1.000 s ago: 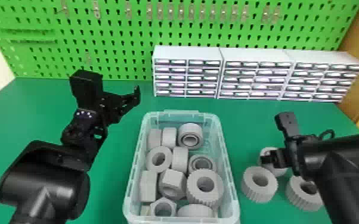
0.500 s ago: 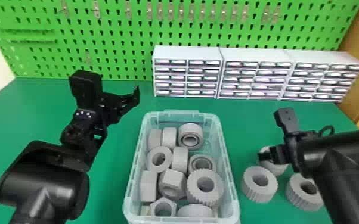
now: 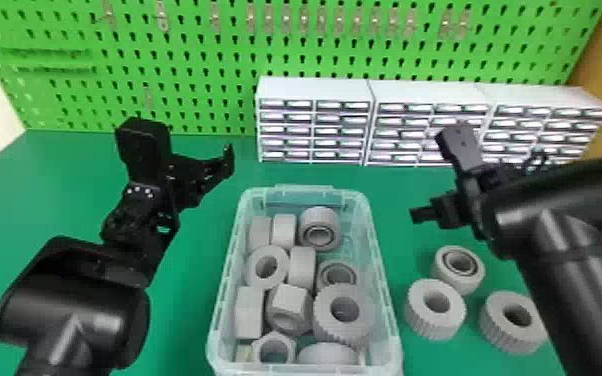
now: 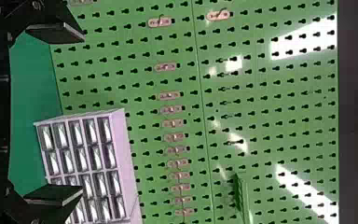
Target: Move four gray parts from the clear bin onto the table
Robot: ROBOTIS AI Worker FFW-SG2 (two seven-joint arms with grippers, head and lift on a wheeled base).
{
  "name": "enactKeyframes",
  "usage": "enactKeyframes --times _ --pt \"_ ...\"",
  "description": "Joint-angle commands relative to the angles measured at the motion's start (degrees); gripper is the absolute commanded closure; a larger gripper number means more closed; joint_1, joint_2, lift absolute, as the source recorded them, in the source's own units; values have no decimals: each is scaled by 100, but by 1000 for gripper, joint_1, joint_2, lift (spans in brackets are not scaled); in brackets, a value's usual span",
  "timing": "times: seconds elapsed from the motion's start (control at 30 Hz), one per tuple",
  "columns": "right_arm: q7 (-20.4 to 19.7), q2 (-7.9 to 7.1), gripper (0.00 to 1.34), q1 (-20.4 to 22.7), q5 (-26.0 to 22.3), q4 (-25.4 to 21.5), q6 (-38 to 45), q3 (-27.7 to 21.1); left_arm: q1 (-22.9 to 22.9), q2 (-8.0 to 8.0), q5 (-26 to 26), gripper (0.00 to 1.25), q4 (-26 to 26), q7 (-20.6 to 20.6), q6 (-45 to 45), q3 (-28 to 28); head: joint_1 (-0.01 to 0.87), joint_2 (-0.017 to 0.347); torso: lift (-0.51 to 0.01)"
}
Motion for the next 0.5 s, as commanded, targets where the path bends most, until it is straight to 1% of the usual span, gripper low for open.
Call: enactKeyframes --times 0.0,0.17,0.47 --pt "0 23 490 -158 -196 -210 105 421 7 -4 0 137 -3 0 0 1 686 26 -50" --pt "0 76 490 -281 -372 -315 131 808 -2 -4 17 136 -3 0 0 1 686 26 -50" --pt "0 129 490 -395 -433 -333 219 1353 -2 -21 193 136 6 44 114 27 686 26 -50"
